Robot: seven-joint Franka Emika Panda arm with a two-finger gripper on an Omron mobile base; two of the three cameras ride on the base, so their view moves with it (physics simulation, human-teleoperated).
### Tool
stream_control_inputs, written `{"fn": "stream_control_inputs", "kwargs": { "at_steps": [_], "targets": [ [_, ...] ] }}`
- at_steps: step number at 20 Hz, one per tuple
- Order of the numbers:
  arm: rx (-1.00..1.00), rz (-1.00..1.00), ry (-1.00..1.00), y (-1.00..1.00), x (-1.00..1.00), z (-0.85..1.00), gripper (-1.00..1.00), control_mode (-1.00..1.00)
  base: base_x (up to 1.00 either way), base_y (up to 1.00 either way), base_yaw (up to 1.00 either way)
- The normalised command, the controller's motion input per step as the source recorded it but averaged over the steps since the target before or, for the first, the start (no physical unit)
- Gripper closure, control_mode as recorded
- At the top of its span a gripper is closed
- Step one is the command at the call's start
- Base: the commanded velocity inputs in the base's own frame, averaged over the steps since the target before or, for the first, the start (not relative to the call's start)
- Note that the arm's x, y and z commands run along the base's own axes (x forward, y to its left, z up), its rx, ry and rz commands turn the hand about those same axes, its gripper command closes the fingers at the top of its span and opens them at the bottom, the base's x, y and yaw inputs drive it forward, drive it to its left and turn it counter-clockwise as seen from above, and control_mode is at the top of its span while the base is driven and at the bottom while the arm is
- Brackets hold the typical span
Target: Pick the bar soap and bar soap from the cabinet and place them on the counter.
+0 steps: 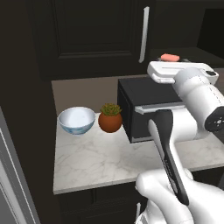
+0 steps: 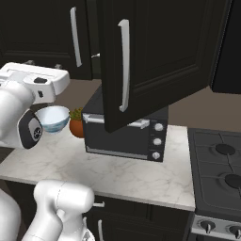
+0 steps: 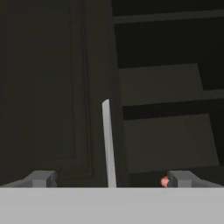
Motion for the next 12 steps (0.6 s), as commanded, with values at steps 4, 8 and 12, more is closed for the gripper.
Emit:
{"fn": "stream_control_inputs", "kwargs": {
  "at_steps": [4,8,12],
  "targets": [
    [0.00,0.00,0.00,0.00,0.29,-0.03,-1.00,-1.00,0.00,0.00,0.00],
    [0.00,0.00,0.00,0.00,0.29,-0.05,-1.00,-1.00,0.00,0.00,0.00],
    [0.00,0.00,0.00,0.00,0.31,-0.08,-1.00,-1.00,0.00,0.00,0.00]
  ]
}}
